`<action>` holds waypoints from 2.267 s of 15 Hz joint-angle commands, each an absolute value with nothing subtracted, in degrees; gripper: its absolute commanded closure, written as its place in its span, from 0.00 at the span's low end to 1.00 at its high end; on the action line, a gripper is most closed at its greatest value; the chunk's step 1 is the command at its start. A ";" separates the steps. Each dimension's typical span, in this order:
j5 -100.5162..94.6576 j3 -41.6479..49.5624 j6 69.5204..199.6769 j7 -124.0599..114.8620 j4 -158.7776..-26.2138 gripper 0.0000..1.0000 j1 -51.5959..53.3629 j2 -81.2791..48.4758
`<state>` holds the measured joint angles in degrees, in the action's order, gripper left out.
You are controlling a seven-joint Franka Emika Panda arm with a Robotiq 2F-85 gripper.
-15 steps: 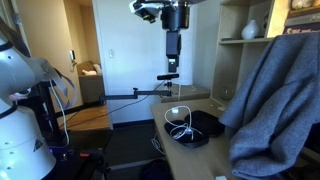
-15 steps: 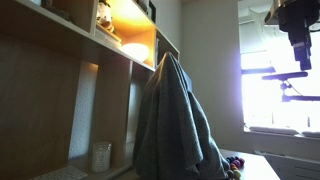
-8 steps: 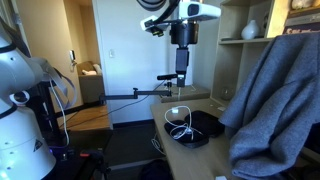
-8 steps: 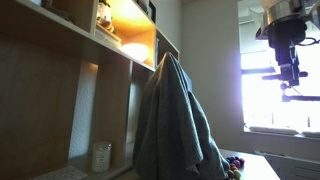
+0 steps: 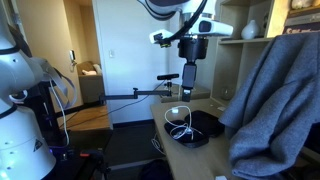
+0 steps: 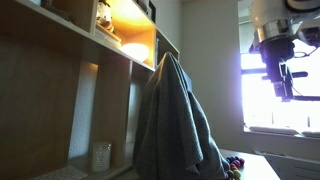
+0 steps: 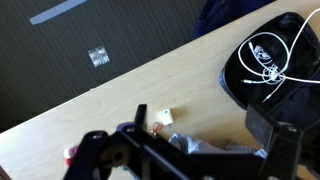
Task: Take the object and put it in the bag
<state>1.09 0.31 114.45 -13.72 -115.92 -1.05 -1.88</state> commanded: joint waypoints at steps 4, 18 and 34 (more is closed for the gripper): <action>1.10 0.61 114.32 -13.61 -115.18 0.00 -0.85 -2.58; 0.89 0.60 114.13 -13.55 -114.32 0.00 -0.80 -3.52; 0.29 3.12 122.36 -13.33 -106.84 0.00 -1.28 -20.63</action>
